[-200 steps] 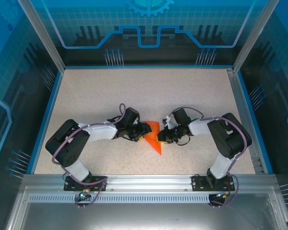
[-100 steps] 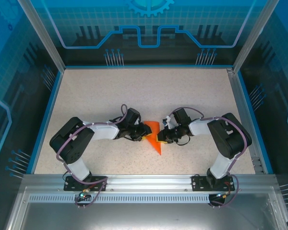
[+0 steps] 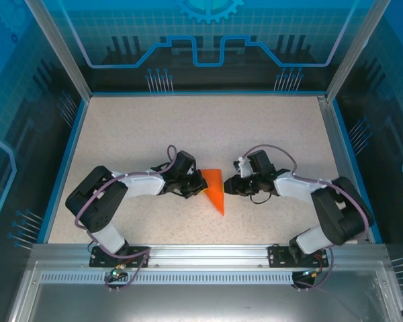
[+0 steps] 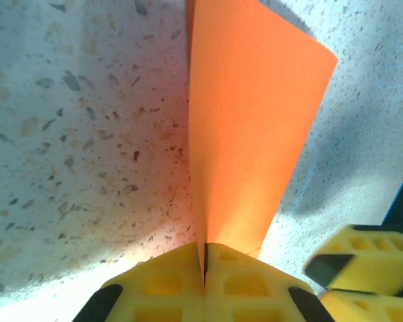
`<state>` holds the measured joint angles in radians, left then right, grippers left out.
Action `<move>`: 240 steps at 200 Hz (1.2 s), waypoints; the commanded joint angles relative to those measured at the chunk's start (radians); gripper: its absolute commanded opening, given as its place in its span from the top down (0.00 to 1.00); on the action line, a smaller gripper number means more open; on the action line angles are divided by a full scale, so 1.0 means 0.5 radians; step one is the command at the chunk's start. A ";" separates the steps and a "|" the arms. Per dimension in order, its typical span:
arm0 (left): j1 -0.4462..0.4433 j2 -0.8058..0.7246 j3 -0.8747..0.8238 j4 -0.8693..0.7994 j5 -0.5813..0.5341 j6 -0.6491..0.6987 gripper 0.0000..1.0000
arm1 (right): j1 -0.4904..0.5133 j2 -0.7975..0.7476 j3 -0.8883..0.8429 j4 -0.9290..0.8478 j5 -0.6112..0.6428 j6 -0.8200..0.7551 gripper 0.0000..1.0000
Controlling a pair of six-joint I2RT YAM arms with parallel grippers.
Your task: Fold a paper plane with a square sheet of paper (pick it up from the middle)
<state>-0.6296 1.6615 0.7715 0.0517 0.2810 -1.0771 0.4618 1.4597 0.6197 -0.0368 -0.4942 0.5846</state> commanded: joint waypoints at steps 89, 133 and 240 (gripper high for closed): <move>0.041 -0.132 0.045 -0.190 -0.106 0.080 0.97 | 0.894 -0.293 -0.171 0.209 1.321 -0.640 0.55; 0.041 -0.123 0.055 -0.181 -0.087 0.078 0.97 | 1.224 -0.232 -0.155 0.188 1.693 -0.829 0.53; 0.043 -0.121 0.048 -0.169 -0.074 0.065 0.96 | 1.434 0.230 0.106 0.213 2.203 -0.971 0.58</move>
<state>-0.6151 1.6184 0.7734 -0.0181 0.2398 -1.0481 1.1637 1.5520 0.6514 0.0425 0.5156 0.1242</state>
